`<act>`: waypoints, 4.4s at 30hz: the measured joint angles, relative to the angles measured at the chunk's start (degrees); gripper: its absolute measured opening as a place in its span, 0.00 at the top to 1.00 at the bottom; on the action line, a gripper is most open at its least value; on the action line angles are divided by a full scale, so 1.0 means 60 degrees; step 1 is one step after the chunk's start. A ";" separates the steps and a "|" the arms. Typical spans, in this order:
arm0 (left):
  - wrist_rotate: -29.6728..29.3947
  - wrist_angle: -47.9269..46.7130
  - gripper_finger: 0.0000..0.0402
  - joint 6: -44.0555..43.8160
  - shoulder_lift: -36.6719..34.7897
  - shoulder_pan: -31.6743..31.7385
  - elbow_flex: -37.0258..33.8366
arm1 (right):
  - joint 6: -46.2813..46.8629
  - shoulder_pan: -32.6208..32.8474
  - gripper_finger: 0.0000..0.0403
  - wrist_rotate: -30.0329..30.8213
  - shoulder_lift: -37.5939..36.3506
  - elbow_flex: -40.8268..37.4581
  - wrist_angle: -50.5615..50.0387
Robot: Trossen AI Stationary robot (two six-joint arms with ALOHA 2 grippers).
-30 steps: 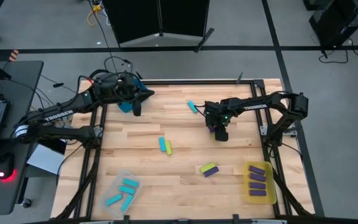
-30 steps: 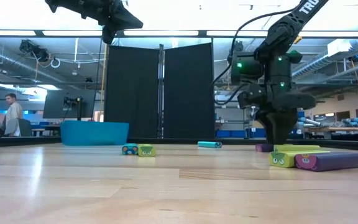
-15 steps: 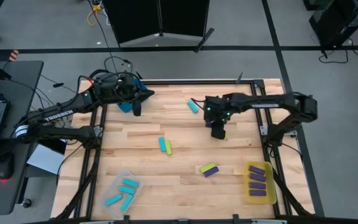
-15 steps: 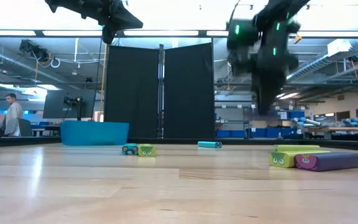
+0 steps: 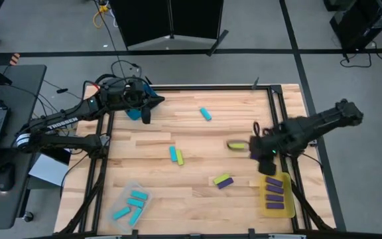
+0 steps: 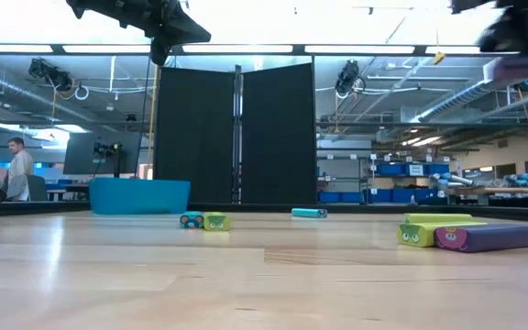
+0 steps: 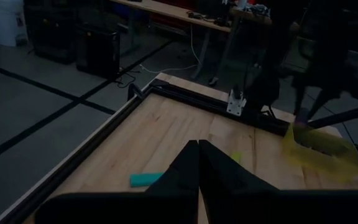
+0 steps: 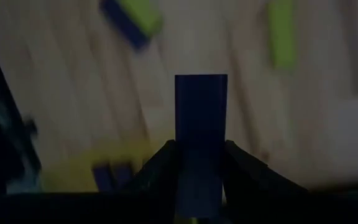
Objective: Sort blocks
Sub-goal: Put the violet block into the yellow bin, then put the blue block into the transparent bin
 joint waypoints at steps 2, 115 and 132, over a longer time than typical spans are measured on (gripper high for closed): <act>-0.0128 0.0004 0.97 -0.0017 0.0000 0.0000 0.0000 | 0.0626 0.0846 0.74 -0.0176 -0.0139 -0.0179 -0.0459; 0.2419 -0.0210 0.97 -0.0465 0.0000 0.0003 0.0003 | -0.0836 -0.6778 0.36 0.0922 0.5783 -0.0168 0.9161; 0.2417 -0.0221 0.96 -0.1008 0.0000 0.0000 0.0004 | -0.1267 -0.7098 0.47 0.1307 0.7351 -0.0117 0.9354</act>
